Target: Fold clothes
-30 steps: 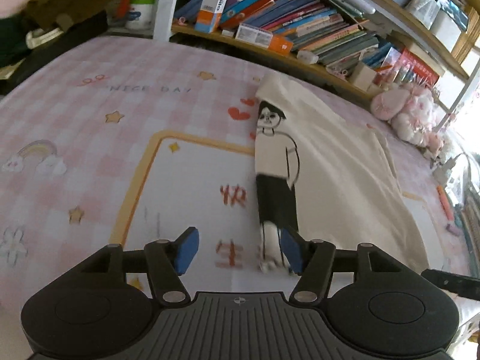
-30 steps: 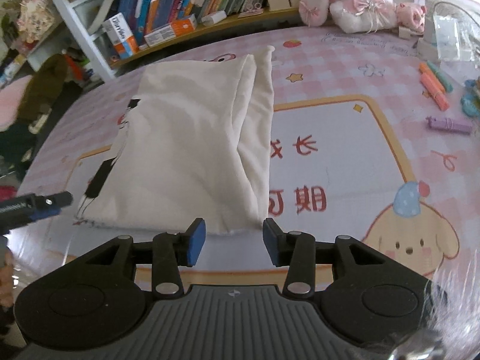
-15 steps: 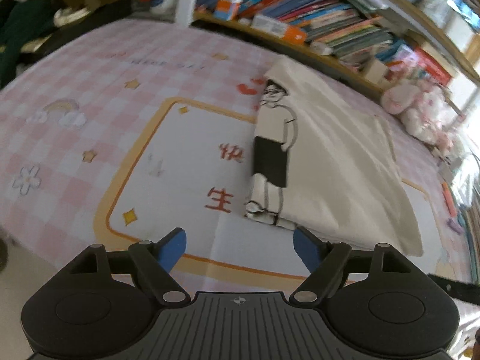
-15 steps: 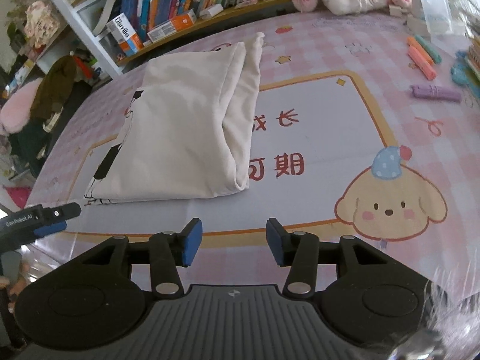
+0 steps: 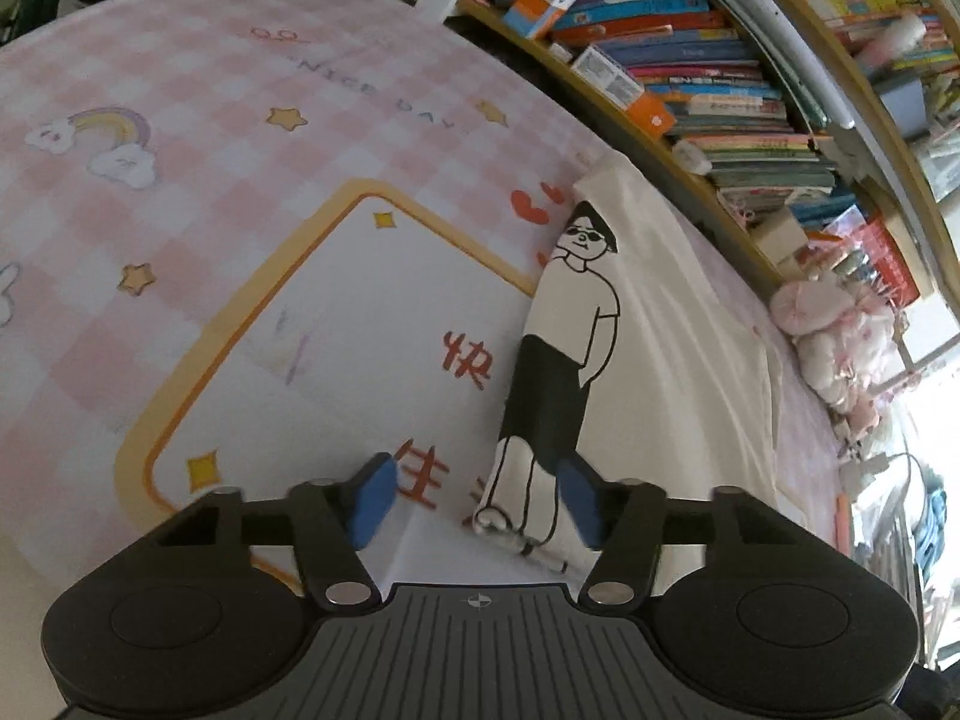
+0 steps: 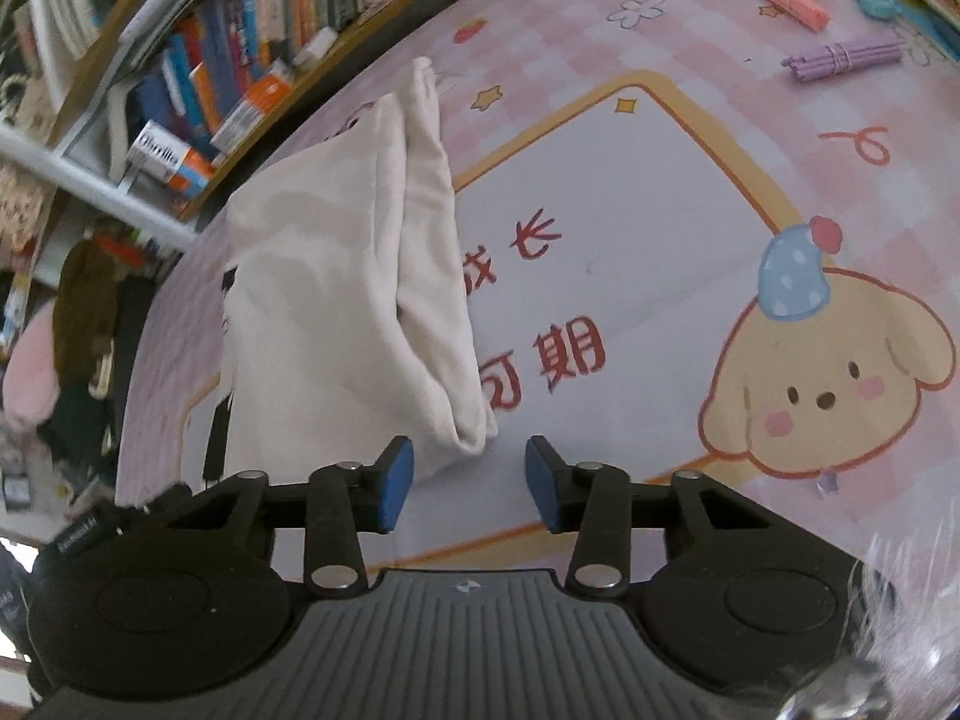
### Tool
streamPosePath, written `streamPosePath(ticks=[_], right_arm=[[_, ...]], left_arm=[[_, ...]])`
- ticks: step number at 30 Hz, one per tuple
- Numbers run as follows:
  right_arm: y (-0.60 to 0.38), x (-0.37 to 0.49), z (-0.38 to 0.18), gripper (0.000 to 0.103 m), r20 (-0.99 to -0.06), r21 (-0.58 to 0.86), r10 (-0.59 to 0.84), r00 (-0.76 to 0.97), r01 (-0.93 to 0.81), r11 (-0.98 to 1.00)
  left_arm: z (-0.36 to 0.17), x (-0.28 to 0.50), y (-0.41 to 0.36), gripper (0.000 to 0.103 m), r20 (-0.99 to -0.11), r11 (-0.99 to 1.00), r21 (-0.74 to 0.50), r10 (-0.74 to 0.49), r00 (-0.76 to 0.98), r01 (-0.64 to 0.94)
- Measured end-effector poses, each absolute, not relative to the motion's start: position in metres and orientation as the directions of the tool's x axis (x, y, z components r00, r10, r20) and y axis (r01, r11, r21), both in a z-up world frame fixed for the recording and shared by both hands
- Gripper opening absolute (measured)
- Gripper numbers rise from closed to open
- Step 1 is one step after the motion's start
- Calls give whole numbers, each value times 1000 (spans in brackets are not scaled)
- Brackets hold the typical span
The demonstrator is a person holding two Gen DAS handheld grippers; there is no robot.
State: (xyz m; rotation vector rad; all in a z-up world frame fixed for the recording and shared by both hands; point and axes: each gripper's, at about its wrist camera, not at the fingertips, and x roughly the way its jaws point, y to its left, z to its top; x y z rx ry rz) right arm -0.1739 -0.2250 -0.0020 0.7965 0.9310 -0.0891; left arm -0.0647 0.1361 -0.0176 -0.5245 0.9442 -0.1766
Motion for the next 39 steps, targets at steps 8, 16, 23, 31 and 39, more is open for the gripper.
streamPosePath(ticks=[8, 16, 23, 31, 39], right_arm=[[-213, -158, -3, 15, -756, 546, 235, 611, 390, 741], [-223, -173, 11, 11, -678, 623, 252, 691, 357, 696], [-225, -176, -11, 30, -714, 633, 258, 651, 442, 636], [-216, -165, -10, 23, -724, 609, 252, 642, 423, 671], [-221, -161, 15, 11, -651, 685, 323, 687, 349, 639]], left_arm=[[-16, -59, 128, 5, -734, 842, -536, -433, 523, -54], [-6, -60, 142, 5, -707, 818, -575, -491, 509, -9], [-1, -67, 129, 22, -780, 929, -356, -355, 516, 101], [27, -107, 107, 81, -672, 941, -82, -295, 679, 328], [17, -122, 64, 90, -614, 850, 66, -379, 693, 523]])
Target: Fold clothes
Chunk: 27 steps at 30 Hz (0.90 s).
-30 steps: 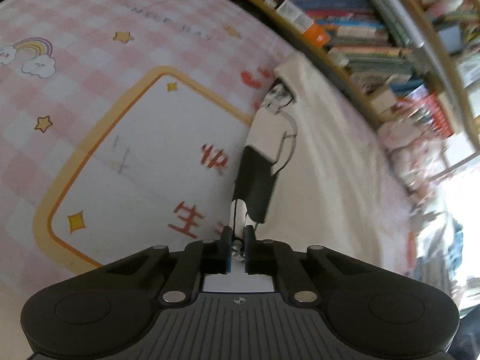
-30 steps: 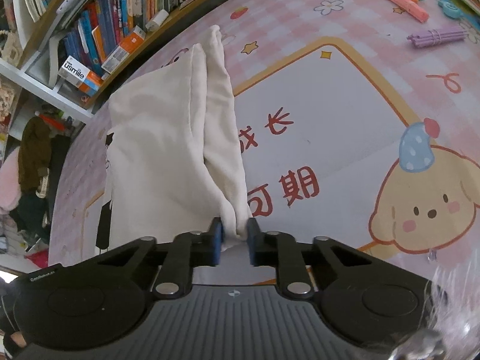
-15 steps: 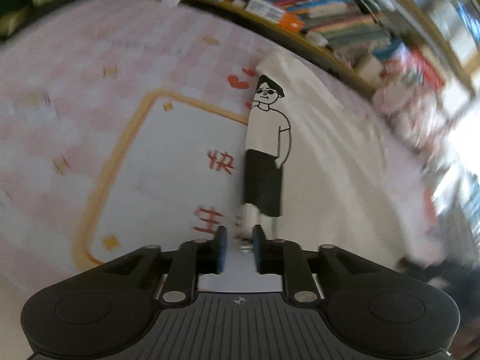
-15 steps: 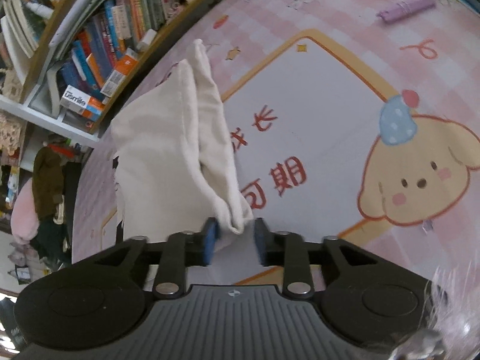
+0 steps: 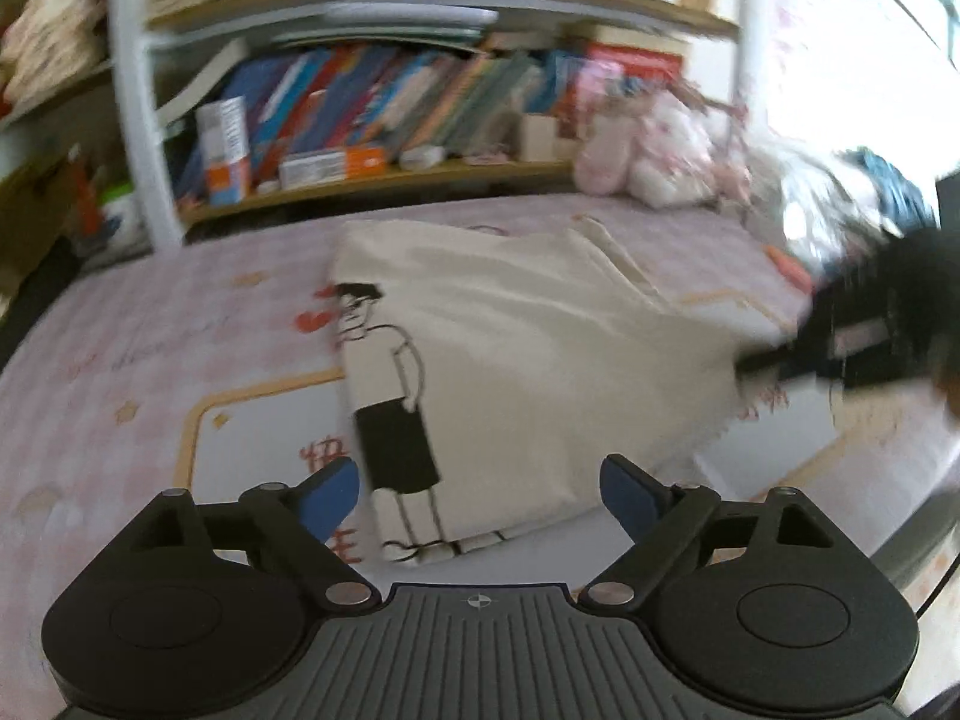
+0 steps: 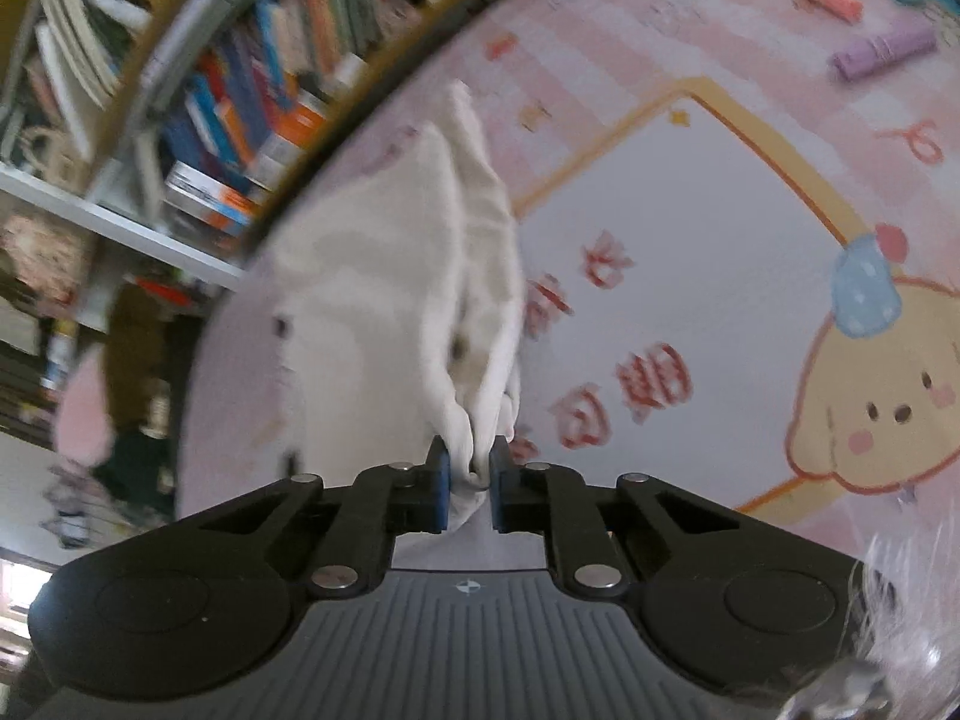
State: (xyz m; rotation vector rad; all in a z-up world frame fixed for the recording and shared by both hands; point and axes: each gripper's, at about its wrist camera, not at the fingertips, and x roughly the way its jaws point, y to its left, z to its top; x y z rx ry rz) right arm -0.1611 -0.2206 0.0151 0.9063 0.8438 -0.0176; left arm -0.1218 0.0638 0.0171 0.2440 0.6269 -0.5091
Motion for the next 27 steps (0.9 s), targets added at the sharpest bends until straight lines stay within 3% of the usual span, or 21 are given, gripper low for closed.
streamPosePath(ticks=[11, 23, 27], right_arm=[[-210, -148, 53, 11, -619, 679, 325, 715, 279, 679], [-212, -152, 61, 11, -631, 660, 301, 714, 292, 692], [-213, -155, 57, 11, -650, 637, 286, 704, 300, 710]], left_arm=[[-13, -156, 6, 92, -538, 650, 383, -421, 731, 656], [-37, -124, -28, 91, -569, 626, 489, -299, 766, 607], [-37, -117, -16, 91, -566, 676, 460, -276, 777, 576]])
